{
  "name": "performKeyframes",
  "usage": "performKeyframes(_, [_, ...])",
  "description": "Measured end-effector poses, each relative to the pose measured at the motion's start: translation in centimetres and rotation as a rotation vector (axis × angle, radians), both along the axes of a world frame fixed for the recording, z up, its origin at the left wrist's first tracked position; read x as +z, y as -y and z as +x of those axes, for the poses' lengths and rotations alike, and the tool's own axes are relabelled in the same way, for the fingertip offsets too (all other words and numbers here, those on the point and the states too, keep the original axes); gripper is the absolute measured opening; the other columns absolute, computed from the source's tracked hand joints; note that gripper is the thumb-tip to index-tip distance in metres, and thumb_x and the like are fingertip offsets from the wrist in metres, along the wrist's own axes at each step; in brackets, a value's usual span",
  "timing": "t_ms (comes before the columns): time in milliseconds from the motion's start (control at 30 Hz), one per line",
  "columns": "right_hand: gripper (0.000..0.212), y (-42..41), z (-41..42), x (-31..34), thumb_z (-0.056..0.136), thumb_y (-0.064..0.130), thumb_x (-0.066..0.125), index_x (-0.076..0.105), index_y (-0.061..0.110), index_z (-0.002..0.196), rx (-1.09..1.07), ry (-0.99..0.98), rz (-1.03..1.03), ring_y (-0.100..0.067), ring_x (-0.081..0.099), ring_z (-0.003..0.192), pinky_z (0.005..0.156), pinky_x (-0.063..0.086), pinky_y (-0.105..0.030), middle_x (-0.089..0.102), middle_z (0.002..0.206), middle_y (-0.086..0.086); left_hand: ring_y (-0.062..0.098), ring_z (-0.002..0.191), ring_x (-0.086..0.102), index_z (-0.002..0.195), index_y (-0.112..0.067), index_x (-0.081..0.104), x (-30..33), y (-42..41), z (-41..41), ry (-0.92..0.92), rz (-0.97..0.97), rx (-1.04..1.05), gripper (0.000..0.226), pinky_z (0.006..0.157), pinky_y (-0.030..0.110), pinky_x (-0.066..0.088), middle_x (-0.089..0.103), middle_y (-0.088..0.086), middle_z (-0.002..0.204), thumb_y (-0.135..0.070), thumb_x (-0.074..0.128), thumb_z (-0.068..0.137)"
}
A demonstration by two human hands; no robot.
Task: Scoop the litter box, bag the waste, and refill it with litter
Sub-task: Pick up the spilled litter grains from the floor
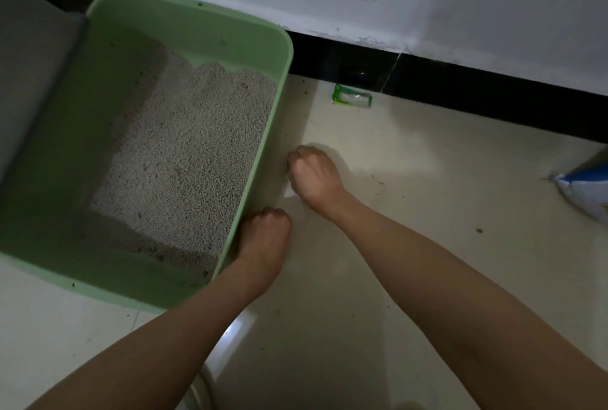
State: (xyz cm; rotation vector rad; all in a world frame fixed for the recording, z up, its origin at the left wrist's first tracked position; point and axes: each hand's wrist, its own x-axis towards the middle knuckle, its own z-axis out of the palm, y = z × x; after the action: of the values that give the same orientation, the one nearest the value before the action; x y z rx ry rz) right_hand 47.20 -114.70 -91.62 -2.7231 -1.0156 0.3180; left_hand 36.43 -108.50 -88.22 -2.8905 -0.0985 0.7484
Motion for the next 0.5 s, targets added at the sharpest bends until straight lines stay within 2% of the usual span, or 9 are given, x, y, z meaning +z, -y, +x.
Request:
performKeyframes(33, [0.016, 0.5, -0.2, 0.0, 0.080, -0.003, 0.053, 0.065, -0.004, 0.091, -0.059, -0.076, 0.026, -0.034, 0.061, 0.088, 0.075, 0.046, -0.036, 0.064, 0.094, -0.022, 0.024, 0.107, 0.061, 0.114, -0.004, 0.052, -0.1, 0.0, 0.0, -0.003, -0.002, 0.007, 0.029, 0.081, 0.031, 0.050, 0.058, 0.012, 0.119, 0.002, 0.031, 0.095])
performKeyframes(100, [0.018, 1.4, -0.7, 0.3, 0.087, 0.006, 0.049, 0.063, -0.003, 0.093, -0.203, -0.211, 0.165, -0.033, 0.058, 0.091, 0.079, 0.043, -0.037, 0.062, 0.097, -0.020, 0.024, 0.106, 0.062, 0.114, -0.004, 0.053, -0.2, 0.1, -0.1, -0.027, -0.019, 0.026, 0.029, 0.081, 0.031, 0.051, 0.059, 0.012, 0.119, 0.002, 0.032, 0.095])
performKeyframes(167, [0.018, 2.0, -1.0, 1.0, 0.087, 0.010, 0.051, 0.064, -0.002, 0.088, -0.437, -0.355, 0.341, -0.025, 0.056, 0.081, 0.074, 0.041, -0.030, 0.063, 0.087, -0.012, 0.025, 0.106, 0.062, 0.113, -0.004, 0.053, -0.2, 0.2, -0.1, -0.063, -0.066, 0.079, 0.027, 0.081, 0.032, 0.051, 0.059, 0.012, 0.118, 0.001, 0.033, 0.095])
performKeyframes(233, [0.015, 2.5, -1.0, 2.0, 0.085, 0.011, 0.055, 0.061, 0.005, 0.072, -0.714, -0.693, 0.558, -0.016, 0.045, 0.063, 0.063, 0.035, -0.028, 0.053, 0.070, -0.006, 0.028, 0.102, 0.063, 0.108, -0.003, 0.054, -0.3, 0.2, -0.1, -0.057, -0.191, 0.188, 0.021, 0.080, 0.035, 0.051, 0.061, 0.014, 0.113, -0.004, 0.038, 0.093])
performKeyframes(300, [0.026, 3.2, -1.1, 2.8, 0.085, 0.005, 0.052, 0.044, 0.013, 0.061, -0.930, -1.091, 0.819, -0.014, 0.030, 0.050, 0.051, 0.024, -0.027, 0.038, 0.060, -0.004, 0.028, 0.087, 0.062, 0.095, -0.003, 0.056, -0.3, 0.3, -0.3, -0.017, -0.453, 0.394, 0.012, 0.072, 0.029, 0.049, 0.063, 0.013, 0.096, -0.010, 0.049, 0.089])
performKeyframes(367, [0.029, 3.9, -1.3, 3.6, 0.087, 0.002, 0.047, 0.040, 0.014, 0.062, -1.039, -1.380, 1.018, -0.012, 0.028, 0.048, 0.047, 0.020, -0.024, 0.037, 0.058, -0.004, 0.018, 0.062, 0.052, 0.076, -0.006, 0.055, 0.4, 0.5, -0.7, 0.003, -0.872, 0.780, 0.010, 0.055, 0.020, 0.042, 0.057, 0.006, 0.070, -0.009, 0.054, 0.086])
performKeyframes(433, [0.026, 4.5, -1.8, 4.3, 0.089, 0.002, 0.043, 0.044, 0.011, 0.065, -1.032, -1.501, 1.111, -0.012, 0.036, 0.049, 0.046, 0.027, -0.021, 0.045, 0.060, -0.005, 0.014, 0.050, 0.041, 0.063, -0.009, 0.050, 1.4, 0.7, -1.1, 0.037, -1.296, 1.198, 0.023, 0.048, 0.021, 0.032, 0.050, 0.004, 0.056, -0.002, 0.048, 0.085])
performKeyframes(500, [0.025, 4.9, -2.4, 4.8, 0.089, 0.000, 0.041, 0.047, 0.010, 0.067, -0.987, -1.521, 1.127, -0.013, 0.045, 0.054, 0.047, 0.036, -0.019, 0.054, 0.061, -0.005, 0.014, 0.047, 0.042, 0.059, -0.010, 0.045, 2.2, 0.7, -1.4, 0.092, -1.550, 1.436, 0.027, 0.051, 0.024, 0.029, 0.051, 0.004, 0.050, 0.002, 0.041, 0.083])
